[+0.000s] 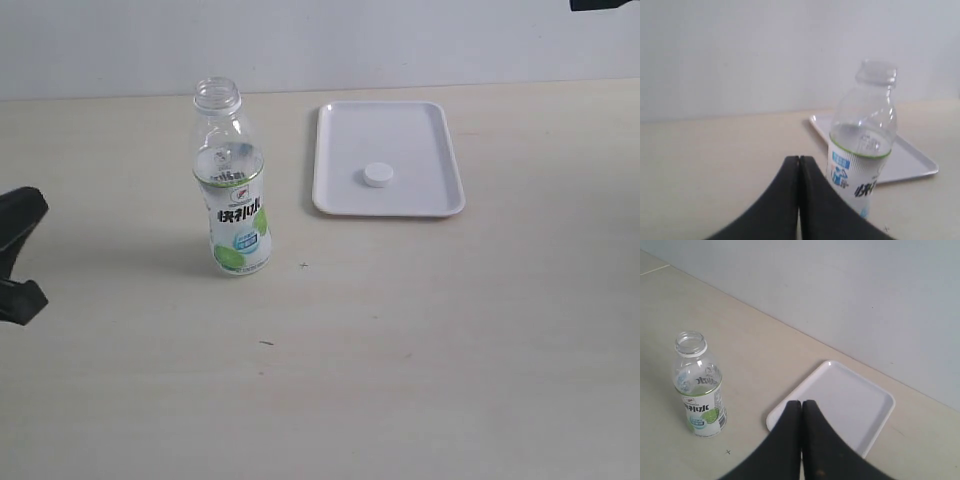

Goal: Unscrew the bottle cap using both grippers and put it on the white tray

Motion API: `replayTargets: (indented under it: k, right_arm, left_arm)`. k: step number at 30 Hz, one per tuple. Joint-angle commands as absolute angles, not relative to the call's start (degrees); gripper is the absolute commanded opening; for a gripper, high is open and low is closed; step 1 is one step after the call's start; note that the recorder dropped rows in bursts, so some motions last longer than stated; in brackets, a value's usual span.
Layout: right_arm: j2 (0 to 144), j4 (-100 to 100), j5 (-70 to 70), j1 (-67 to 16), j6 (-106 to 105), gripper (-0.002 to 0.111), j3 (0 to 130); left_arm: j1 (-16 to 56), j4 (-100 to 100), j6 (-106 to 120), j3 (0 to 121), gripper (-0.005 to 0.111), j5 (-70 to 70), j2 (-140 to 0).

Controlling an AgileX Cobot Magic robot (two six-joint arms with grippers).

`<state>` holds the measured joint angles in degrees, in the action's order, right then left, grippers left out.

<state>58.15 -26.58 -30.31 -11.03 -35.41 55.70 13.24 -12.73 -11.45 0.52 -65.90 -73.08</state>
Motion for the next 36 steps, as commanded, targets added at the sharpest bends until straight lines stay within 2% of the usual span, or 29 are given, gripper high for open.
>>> replayTargets:
  k: [1, 21, 32, 36]
  right_arm:
    - [57.9, -27.0, -30.0, -10.7, -35.7, 0.000, 55.6]
    - [57.9, -27.0, -30.0, -10.7, -35.7, 0.000, 55.6]
    - [57.9, -27.0, -30.0, -10.7, -35.7, 0.000, 55.6]
    - [57.9, -27.0, -30.0, -10.7, -35.7, 0.000, 55.6]
  left_arm:
    - [13.1, -11.8, -11.0, 0.0, 0.000, -57.5, -63.8]
    - [13.1, -25.2, -20.2, 0.0, 0.000, -24.0, -24.2]
    - [13.1, -25.1, -25.8, 0.0, 0.000, -3.7, -12.3]
    - [13.1, -25.5, -26.2, 0.0, 0.000, -1.8, -7.3]
